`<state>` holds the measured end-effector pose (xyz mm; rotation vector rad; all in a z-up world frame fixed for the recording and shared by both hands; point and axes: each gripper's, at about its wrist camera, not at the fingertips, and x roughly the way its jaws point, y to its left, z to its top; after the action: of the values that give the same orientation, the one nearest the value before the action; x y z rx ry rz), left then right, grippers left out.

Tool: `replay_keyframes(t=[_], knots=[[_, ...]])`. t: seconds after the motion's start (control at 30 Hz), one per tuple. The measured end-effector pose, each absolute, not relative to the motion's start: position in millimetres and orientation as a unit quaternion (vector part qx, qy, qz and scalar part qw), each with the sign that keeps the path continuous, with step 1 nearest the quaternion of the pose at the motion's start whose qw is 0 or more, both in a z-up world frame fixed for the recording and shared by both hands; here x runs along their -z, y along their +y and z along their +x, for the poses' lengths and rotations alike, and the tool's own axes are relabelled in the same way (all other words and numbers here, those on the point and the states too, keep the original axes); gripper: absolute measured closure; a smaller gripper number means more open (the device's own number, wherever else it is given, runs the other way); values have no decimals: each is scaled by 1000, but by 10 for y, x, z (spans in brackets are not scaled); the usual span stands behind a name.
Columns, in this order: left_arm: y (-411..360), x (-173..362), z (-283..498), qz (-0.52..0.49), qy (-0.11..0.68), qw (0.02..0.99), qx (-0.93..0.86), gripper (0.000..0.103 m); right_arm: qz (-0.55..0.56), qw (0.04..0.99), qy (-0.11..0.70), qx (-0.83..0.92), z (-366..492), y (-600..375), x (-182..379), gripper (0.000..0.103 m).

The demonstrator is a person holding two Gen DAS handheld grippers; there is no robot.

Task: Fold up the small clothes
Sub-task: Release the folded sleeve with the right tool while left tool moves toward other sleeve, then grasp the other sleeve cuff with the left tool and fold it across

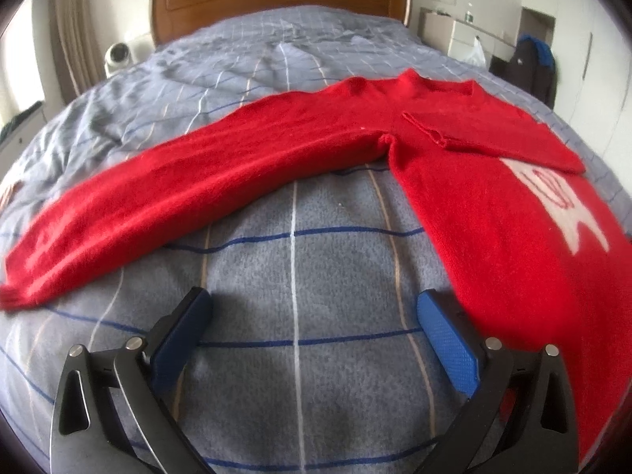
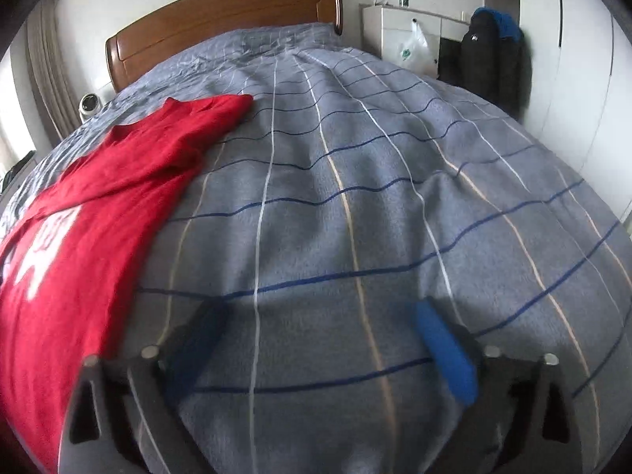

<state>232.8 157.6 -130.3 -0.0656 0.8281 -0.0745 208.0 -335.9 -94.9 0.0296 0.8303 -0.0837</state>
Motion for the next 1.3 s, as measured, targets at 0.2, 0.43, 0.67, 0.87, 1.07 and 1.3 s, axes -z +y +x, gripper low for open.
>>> replay_keyframes(t=[0.2,0.43,0.67,0.87,1.07,1.3], knots=[[1582,1307,2320,-36,398,916,40,0,10,915,401,45,2146,-3305,963,1],[1598,1304,2327,-39,402,914,43,0,6,917,396,48,2103,-3256,990,1],[1501,1271,2265,-48,433,900,-8,0,6,918,394,48,2087,-3258,997,1],[1572,1166,2074,-64,441,895,4,1,5,919,391,48,2064,-3266,997,1],[2373,703,2062,-115,409,905,-22,1,5,920,390,48,2062,-3264,996,1],[3746,769,2205,-220,425,868,-136,2,5,920,390,48,2063,-3265,997,1]])
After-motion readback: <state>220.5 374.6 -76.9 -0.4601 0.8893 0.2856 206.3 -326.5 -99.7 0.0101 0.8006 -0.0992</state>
